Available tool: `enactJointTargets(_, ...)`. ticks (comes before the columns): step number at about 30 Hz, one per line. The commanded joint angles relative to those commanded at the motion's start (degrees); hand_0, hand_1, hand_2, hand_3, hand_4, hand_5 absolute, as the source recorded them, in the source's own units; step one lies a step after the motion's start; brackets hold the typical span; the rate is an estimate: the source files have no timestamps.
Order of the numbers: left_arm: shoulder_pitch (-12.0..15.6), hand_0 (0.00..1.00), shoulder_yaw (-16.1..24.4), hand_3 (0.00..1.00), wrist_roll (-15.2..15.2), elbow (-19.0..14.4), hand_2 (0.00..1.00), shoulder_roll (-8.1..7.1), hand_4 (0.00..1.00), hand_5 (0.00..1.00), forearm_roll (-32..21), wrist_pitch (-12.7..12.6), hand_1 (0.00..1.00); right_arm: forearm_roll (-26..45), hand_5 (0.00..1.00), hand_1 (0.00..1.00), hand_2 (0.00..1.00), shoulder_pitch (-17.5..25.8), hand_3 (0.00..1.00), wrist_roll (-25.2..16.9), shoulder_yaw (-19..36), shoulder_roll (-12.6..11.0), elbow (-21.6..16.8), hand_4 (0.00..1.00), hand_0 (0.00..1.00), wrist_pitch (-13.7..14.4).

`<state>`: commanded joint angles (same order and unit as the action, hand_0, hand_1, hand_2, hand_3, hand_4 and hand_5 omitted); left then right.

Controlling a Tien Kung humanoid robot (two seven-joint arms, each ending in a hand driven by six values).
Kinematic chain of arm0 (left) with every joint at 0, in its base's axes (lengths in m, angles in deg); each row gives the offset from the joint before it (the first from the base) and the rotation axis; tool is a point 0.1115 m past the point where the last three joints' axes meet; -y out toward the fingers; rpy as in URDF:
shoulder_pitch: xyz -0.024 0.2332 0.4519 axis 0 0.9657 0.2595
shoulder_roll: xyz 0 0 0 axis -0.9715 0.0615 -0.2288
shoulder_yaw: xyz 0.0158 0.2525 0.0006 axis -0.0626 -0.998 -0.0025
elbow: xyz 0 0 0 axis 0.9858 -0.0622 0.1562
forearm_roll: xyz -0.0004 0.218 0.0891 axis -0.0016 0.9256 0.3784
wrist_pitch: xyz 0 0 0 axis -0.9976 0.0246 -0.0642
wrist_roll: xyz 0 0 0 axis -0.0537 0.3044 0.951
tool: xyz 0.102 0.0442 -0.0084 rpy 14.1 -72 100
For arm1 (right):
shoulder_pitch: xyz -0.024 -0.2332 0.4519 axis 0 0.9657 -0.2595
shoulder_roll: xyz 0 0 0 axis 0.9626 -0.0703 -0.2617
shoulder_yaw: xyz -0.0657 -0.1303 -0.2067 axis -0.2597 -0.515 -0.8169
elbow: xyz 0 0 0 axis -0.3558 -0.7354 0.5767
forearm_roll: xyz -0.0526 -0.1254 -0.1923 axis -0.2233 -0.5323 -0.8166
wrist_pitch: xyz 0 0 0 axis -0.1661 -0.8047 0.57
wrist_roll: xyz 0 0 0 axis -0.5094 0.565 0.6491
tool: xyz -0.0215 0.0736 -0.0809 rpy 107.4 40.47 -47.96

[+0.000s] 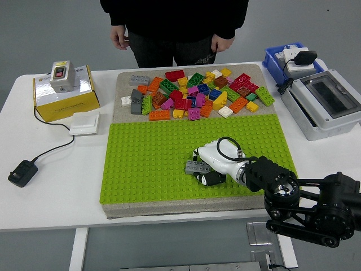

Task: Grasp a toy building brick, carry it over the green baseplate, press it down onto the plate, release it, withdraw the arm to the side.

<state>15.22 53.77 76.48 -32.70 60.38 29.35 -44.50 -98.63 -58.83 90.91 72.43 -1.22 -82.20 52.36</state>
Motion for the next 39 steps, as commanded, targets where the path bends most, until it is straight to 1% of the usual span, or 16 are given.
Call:
enactJointTargets(11, 0.01, 0.671, -0.02, 0.736, -0.02, 0.00, 0.668, 0.02, 0.396, 0.542, -0.01, -0.07, 0.675, -0.27, 0.302, 0.172, 0.354, -0.60, 0.373, -0.22, -0.81, -0.18, 0.17, 0.459, 0.052, 0.24)
enactJointTargets(19, -0.06, 0.670, -0.19, 0.737, 0.01, 0.00, 0.668, -0.17, 0.396, 0.543, 0.04, -0.12, 0.675, 0.10, 0.303, 0.171, 0.351, -2.82, 0.369, -0.52, -0.75, -0.43, 1.21, 0.461, 0.052, 0.23)
enactJointTargets(33, -0.16, 0.670, -0.26, 0.739, 0.10, 0.00, 0.669, -0.24, 0.396, 0.543, 0.22, -0.14, 0.674, 2.54, 0.307, 0.166, 0.350, -6.53, 0.366, -2.65, -3.25, 1.55, 5.54, 0.465, 0.051, 1.95)
enactJointTargets(39, -0.28, 0.670, -0.25, 0.739, 0.07, 0.00, 0.669, -0.20, 0.395, 0.544, 0.19, -0.15, 0.674, 3.34, 0.307, 0.168, 0.349, -7.72, 0.364, -3.80, -5.26, 1.75, 5.80, 0.466, 0.051, 2.44)
